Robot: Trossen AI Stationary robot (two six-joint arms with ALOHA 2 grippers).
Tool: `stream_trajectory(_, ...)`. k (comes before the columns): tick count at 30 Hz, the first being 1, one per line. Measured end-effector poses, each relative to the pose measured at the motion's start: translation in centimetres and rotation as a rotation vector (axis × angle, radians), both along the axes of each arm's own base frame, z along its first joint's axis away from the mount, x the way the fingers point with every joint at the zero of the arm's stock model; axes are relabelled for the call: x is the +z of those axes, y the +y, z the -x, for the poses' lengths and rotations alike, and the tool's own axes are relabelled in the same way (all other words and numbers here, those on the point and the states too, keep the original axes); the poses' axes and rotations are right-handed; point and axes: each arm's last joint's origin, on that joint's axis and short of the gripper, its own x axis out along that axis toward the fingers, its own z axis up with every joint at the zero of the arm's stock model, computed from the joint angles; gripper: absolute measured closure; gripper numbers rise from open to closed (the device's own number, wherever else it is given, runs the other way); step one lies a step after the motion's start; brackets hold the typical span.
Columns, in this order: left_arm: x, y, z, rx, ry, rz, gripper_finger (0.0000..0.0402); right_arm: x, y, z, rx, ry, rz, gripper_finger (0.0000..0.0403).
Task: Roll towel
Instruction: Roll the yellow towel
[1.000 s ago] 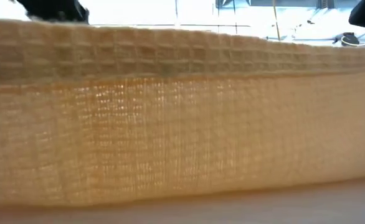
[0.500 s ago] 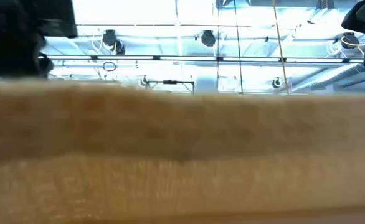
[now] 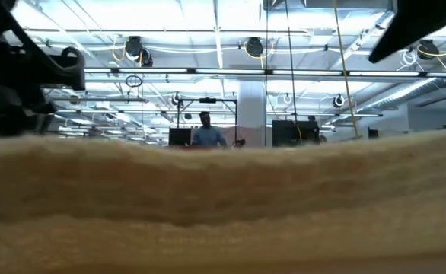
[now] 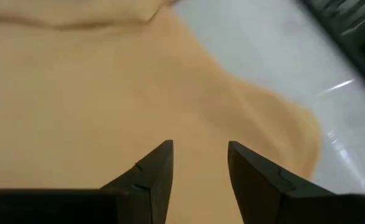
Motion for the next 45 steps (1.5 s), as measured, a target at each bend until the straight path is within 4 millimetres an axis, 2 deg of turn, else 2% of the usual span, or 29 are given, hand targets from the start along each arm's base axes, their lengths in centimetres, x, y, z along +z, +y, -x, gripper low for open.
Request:
stream_trajectory(1,0.0,0.3,-0.1,0.007,-0.003,-0.027,0.0388,0.1,-0.2,-0.1,-0.002,-0.01,0.025,0.026)
stream_trajectory(7,1.6,3.9,-0.5,0.131,0.035,-0.281,0.0396,0.2,-2.0,-1.4,-0.058,-0.021,0.097,0.0273)
stream_trajectory(10,2.7,5.5,-1.1,0.181,0.048,-0.315,0.0398,0.1,-2.8,-1.9,-0.085,-0.018,0.097,0.0279)
stream_trajectory(12,3.2,6.0,-1.4,0.182,0.037,-0.306,0.0395,-0.5,-3.0,-2.0,-0.087,-0.025,0.096,0.0282)
stream_trajectory(16,3.7,6.9,-1.8,0.238,0.031,-0.234,0.0379,-3.1,-3.0,-1.8,-0.08,-0.055,0.054,0.0282)
stream_trajectory(19,3.3,7.1,-2.1,0.248,0.047,-0.132,0.0352,-5.4,-3.0,-1.6,-0.064,-0.079,-0.033,0.0282)
stream_trajectory(22,2.8,7.3,-2.2,0.219,0.051,-0.105,0.0316,-7.2,-3.0,-1.5,-0.025,-0.098,-0.117,0.0282)
stream_trajectory(26,2.5,8.4,-2.3,0.239,0.094,-0.131,0.0283,-9.2,-3.4,-1.1,0.005,-0.107,-0.219,0.0282)
stream_trajectory(30,2.2,10.5,-2.6,0.292,0.116,-0.244,0.0279,-10.8,-3.9,-0.2,0.006,-0.081,-0.287,0.0282)
stream_trajectory(33,1.8,12.5,-2.9,0.333,0.156,-0.297,0.0279,-11.8,-4.3,0.7,-0.026,-0.059,-0.309,0.0282)
stream_trajectory(40,1.4,16.9,-3.2,0.407,0.225,-0.297,0.0278,-13.1,-4.7,1.8,-0.068,-0.06,-0.353,0.0282)
stream_trajectory(43,2.3,16.9,-3.4,0.426,0.184,-0.163,0.0278,-13.3,-4.5,2.0,-0.056,-0.066,-0.379,0.0282)
stream_trajectory(45,2.9,15.7,-3.9,0.382,0.106,-0.034,0.0278,-13.3,-4.5,2.0,-0.048,-0.066,-0.377,0.0282)
